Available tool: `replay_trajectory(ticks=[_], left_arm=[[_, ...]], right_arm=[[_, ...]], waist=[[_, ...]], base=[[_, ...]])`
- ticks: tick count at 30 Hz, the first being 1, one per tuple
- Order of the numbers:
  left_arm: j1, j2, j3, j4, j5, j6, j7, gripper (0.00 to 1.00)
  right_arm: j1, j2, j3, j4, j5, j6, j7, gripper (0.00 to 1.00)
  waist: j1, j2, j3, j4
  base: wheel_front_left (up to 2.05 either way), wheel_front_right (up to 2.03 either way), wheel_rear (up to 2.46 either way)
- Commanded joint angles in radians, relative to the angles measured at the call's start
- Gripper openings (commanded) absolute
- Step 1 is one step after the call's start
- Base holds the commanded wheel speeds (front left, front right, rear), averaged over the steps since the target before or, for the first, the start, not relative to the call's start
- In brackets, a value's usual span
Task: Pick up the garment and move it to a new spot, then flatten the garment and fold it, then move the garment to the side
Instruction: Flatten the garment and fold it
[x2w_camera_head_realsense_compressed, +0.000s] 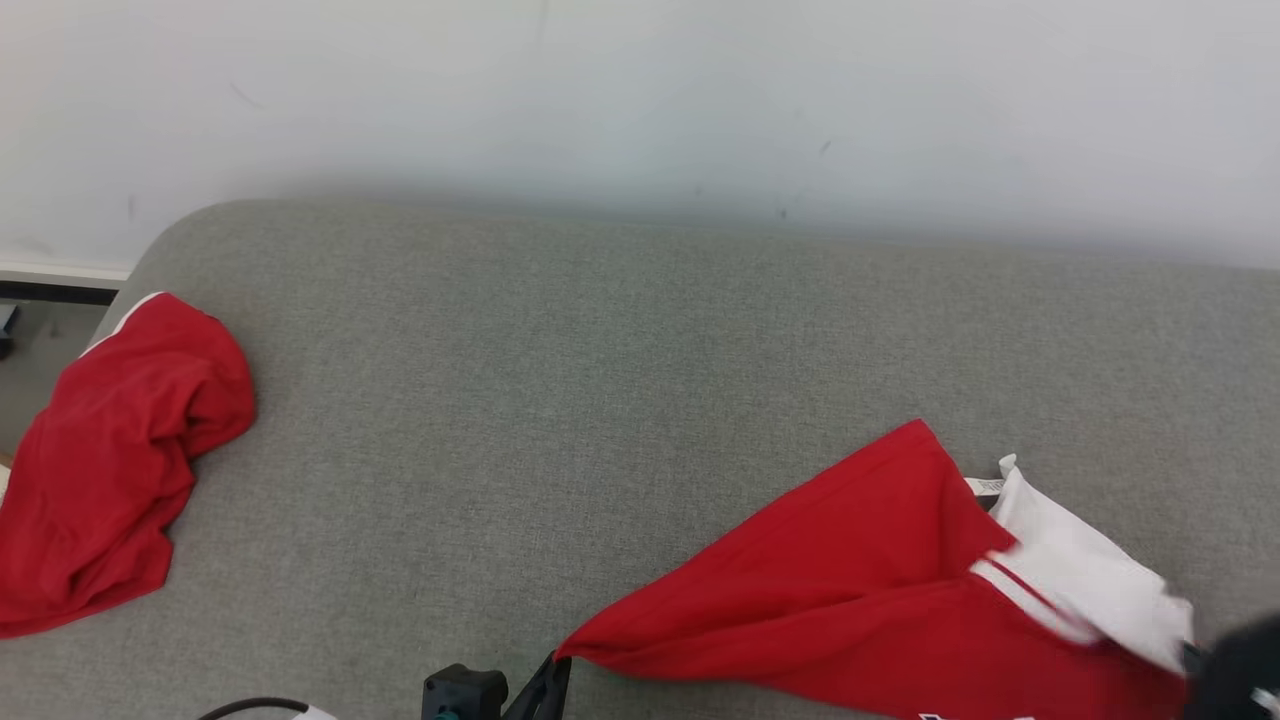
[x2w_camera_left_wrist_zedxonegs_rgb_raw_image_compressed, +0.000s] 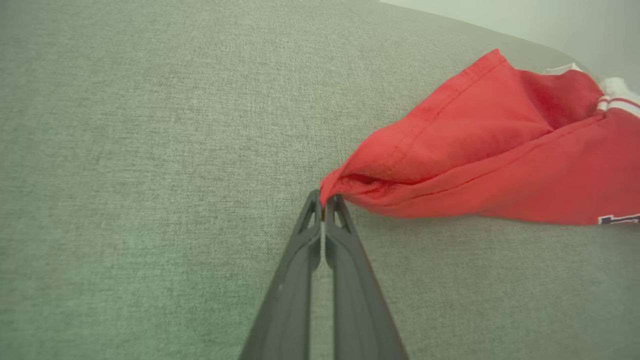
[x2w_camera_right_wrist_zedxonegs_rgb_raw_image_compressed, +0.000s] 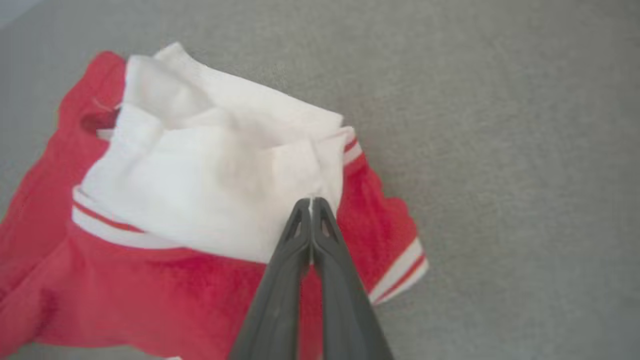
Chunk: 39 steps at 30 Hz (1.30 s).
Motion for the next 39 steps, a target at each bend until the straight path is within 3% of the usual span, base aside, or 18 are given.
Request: replay_trajectory(ticks=[1, 4, 5, 6, 11, 15, 18, 24, 26, 28, 30, 31, 32, 37, 38, 39], left_arm=[[0.006, 0.004, 0.002, -0.005, -0.002, 0.000, -0.001, 0.00], [0.001, 0.009, 0.002, -0.007, -0.004, 0.000, -0.001, 0.00], [0.000, 0.009, 0.003, -0.007, -0.004, 0.000, -0.002, 0.00], [-0.001, 0.009, 0.002, -0.007, -0.005, 0.000, -0.002, 0.00], [-0.004, 0.006, -0.004, 0.001, -0.009, -0.004, -0.003, 0.00], [-0.006, 0.004, -0.007, 0.006, -0.010, -0.007, -0.006, 0.00], [-0.014, 0.005, -0.010, 0.012, -0.011, -0.012, -0.011, 0.00], [-0.025, 0.008, -0.015, 0.020, -0.010, -0.022, -0.014, 0.00], [-0.028, 0.011, -0.015, 0.023, -0.012, -0.024, -0.018, 0.00], [-0.028, 0.014, -0.013, 0.025, -0.014, -0.022, -0.019, 0.00], [-0.029, 0.016, -0.012, 0.026, -0.015, -0.023, -0.021, 0.00], [-0.029, 0.016, -0.012, 0.026, -0.015, -0.023, -0.021, 0.00], [-0.030, 0.016, -0.011, 0.027, -0.016, -0.023, -0.021, 0.00], [-0.036, 0.016, -0.013, 0.033, -0.019, -0.024, -0.023, 0.00], [-0.037, 0.016, -0.013, 0.035, -0.020, -0.024, -0.024, 0.00], [-0.038, 0.016, -0.013, 0.036, -0.021, -0.024, -0.025, 0.00]], right_arm=[[0.026, -0.015, -0.025, -0.039, -0.030, -0.001, 0.028, 0.00], [0.085, -0.003, -0.058, -0.089, -0.053, -0.001, 0.083, 0.00], [0.090, -0.002, -0.066, -0.100, -0.049, -0.001, 0.099, 0.83], [0.091, 0.001, -0.074, -0.107, -0.041, -0.001, 0.116, 1.00], [0.048, 0.006, -0.075, -0.195, -0.059, -0.001, 0.187, 1.00], [0.024, -0.009, -0.018, -0.244, -0.093, -0.001, 0.241, 1.00], [0.002, -0.051, 0.043, -0.193, -0.112, -0.001, 0.275, 1.00], [-0.026, -0.110, 0.077, -0.048, -0.132, -0.001, 0.228, 1.00], [-0.031, -0.111, 0.083, -0.012, -0.122, -0.001, 0.208, 0.91], [-0.029, -0.109, 0.086, 0.005, -0.122, -0.001, 0.202, 0.72], [-0.029, -0.109, 0.085, 0.018, -0.122, -0.001, 0.198, 0.61], [-0.029, -0.109, 0.085, 0.018, -0.122, -0.001, 0.198, 0.61], [-0.030, -0.108, 0.086, 0.022, -0.123, -0.001, 0.196, 0.48], [-0.025, -0.097, 0.082, 0.019, -0.119, -0.001, 0.191, 0.27], [-0.021, -0.096, 0.080, 0.017, -0.119, -0.001, 0.191, 0.19], [-0.017, -0.095, 0.080, 0.015, -0.120, -0.001, 0.192, 0.03]], waist=[[0.0001, -0.0001, 0.003, -0.007], [0.0001, -0.0001, 0.003, -0.019], [0.0001, -0.0001, 0.003, -0.025], [0.0001, -0.0001, 0.001, -0.029], [0.0001, -0.0001, -0.008, -0.041], [0.0001, -0.0001, -0.009, -0.041], [0.0001, -0.0001, -0.002, -0.037], [0.0001, -0.0001, 0.019, -0.023], [0.0001, -0.0001, 0.025, -0.021], [0.0001, -0.0001, 0.028, -0.022], [0.0001, -0.0001, 0.029, -0.024], [0.0001, -0.0001, 0.029, -0.024], [0.0001, -0.0001, 0.030, -0.026], [0.0001, -0.0001, 0.030, -0.033], [0.0001, -0.0001, 0.030, -0.035], [0.0001, -0.0001, 0.030, -0.037]], base=[[0.00, 0.00, 0.00], [0.00, 0.00, 0.00], [0.00, 0.00, 0.00], [0.00, 0.00, 0.00], [0.00, 0.00, 0.00], [0.00, 0.00, 0.00], [0.00, 0.00, 0.00], [0.00, 0.00, 0.00], [0.00, 0.00, 0.00], [0.00, 0.00, 0.00], [0.00, 0.00, 0.00], [0.00, 0.00, 0.00], [0.00, 0.00, 0.00], [0.00, 0.00, 0.00], [0.00, 0.00, 0.00], [0.00, 0.00, 0.00]])
